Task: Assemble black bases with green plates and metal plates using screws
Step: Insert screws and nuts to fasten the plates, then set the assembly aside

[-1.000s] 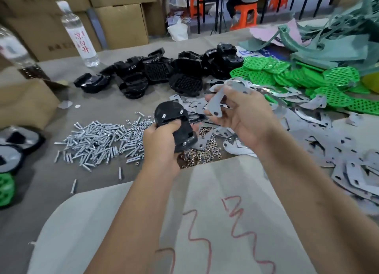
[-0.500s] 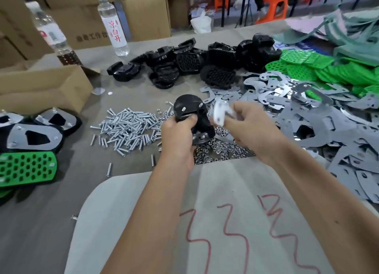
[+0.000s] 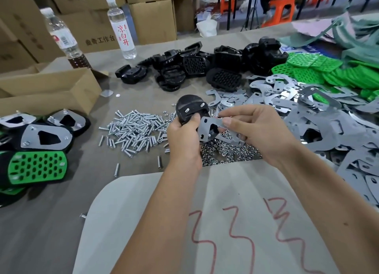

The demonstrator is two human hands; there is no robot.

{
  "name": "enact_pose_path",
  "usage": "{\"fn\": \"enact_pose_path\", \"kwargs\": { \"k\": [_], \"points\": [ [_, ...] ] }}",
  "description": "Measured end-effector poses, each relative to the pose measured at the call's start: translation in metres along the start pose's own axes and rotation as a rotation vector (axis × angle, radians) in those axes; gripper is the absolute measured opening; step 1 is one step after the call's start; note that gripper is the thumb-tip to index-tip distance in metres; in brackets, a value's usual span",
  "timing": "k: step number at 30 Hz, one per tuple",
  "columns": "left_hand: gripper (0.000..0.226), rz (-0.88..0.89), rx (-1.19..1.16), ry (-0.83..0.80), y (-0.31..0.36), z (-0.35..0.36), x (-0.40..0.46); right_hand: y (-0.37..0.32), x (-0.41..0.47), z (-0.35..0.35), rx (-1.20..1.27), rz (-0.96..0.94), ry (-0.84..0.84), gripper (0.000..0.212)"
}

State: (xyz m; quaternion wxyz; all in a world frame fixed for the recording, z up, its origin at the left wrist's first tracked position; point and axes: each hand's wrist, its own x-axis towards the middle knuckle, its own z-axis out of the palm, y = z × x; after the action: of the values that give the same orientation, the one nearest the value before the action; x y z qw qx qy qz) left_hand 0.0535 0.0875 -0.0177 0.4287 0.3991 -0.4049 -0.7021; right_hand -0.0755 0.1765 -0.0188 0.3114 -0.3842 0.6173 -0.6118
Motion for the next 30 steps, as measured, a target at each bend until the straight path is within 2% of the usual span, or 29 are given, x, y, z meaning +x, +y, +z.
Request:
{"fn": "enact_pose_path", "kwargs": {
  "k": [3,7,12,15,18,22,30],
  "points": [
    [0.021,-0.015,-0.077,0.021,0.0,0.0,0.004,-0.001,0.0,-0.001,0.083,-0.041,0.012,0.009],
    [0.022,0.007,-0.025,-0.006,-0.001,0.001,0.004,-0.002,-0.002,0.008,0.166,-0.099,0.043,0.014],
    [0.023,0.061,0.039,-0.003,-0.006,0.002,0.003,0.003,-0.002,0.022,0.151,-0.078,0.082,0.013],
    [0.029,0.08,0.041,0.006,-0.007,0.001,0.004,0.005,-0.001,0.024,0.122,-0.064,0.148,0.019],
    [0.036,0.075,0.039,0.008,-0.006,0.001,0.003,0.004,-0.002,0.025,0.122,-0.083,0.147,0.016],
    [0.028,0.069,0.054,0.026,-0.005,0.002,0.003,0.002,-0.005,0.028,0.167,-0.137,0.124,0.01],
    [0.031,0.074,0.053,0.02,-0.007,0.002,0.003,0.005,-0.002,0.031,0.087,0.003,0.098,0.018]
  ]
}}
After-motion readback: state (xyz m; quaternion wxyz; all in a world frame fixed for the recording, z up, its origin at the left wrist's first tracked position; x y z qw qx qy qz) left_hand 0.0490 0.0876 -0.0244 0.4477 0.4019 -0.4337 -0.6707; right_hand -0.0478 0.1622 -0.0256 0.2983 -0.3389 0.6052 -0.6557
